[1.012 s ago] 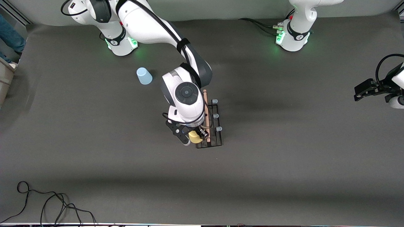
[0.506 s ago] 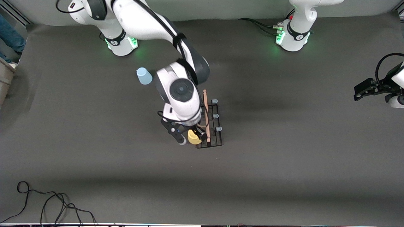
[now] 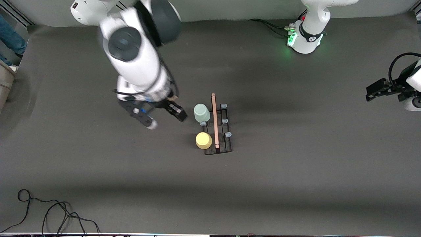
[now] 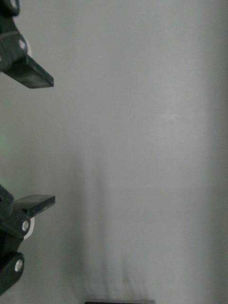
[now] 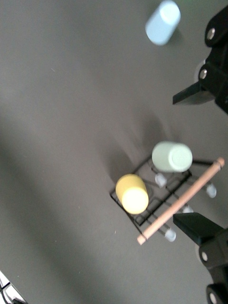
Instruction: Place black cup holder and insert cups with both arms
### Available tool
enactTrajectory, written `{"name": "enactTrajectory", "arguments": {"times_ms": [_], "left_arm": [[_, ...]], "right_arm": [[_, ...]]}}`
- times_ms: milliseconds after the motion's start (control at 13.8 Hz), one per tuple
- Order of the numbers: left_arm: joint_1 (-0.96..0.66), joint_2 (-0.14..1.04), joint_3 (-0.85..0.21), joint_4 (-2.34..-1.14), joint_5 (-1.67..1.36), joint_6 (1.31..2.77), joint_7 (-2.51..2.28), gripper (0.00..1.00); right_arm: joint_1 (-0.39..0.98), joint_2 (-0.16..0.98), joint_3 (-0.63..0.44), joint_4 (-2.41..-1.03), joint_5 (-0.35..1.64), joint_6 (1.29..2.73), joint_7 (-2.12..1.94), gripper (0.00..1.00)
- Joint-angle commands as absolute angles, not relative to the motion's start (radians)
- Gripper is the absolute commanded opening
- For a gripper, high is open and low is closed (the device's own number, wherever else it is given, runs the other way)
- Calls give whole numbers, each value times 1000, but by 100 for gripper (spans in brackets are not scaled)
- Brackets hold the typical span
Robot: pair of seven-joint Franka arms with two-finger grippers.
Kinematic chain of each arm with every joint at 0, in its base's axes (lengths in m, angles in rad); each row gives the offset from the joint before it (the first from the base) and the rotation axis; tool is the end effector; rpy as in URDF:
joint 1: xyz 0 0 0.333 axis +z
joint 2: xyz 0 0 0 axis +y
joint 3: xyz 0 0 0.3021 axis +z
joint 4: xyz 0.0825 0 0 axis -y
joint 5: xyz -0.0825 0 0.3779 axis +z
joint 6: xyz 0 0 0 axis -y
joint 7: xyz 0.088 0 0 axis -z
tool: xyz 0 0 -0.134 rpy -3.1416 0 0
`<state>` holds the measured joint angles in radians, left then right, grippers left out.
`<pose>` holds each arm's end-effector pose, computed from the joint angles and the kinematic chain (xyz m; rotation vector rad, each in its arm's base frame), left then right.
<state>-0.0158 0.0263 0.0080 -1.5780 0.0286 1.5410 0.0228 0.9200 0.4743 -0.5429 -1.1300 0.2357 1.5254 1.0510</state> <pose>0.5502 -0.0004 0.5634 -3.1113 0.0477 0.0989 0.5659 0.3450 0.5237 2.9786 -0.9499 -0.0197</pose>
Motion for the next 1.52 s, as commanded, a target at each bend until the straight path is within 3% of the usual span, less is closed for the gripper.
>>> {"name": "enactTrajectory", "arguments": {"times_ms": [0,145,289,578,795,1157,1446], "left_arm": [[-32,14,-6,-1543,32,1493,-3,100],[-34,21,-6,-1476,29,1482,-5,100],[-31,26,-6,-1483,25,1505,-3,100],[-32,29,-6,-1539,23,1548,-29,100],[-38,18,-6,-1574,23,1552,-38,100],[-37,-23,-6,-1623,2,1542,-37,100],[-38,-81,-6,-1721,2,1618,-32,100]], "right_arm": [[887,257,-523,-1389,126,1566,855,100],[786,146,-447,-1491,43,1574,728,100],[599,74,-314,-1545,15,1572,594,100],[213,19,-82,-1555,15,1534,294,100],[51,5,-26,-1563,15,1529,119,100],[25,5,-66,-1575,14,1542,-7,100],[54,17,-92,-1549,-8,1537,-17,100]]}}
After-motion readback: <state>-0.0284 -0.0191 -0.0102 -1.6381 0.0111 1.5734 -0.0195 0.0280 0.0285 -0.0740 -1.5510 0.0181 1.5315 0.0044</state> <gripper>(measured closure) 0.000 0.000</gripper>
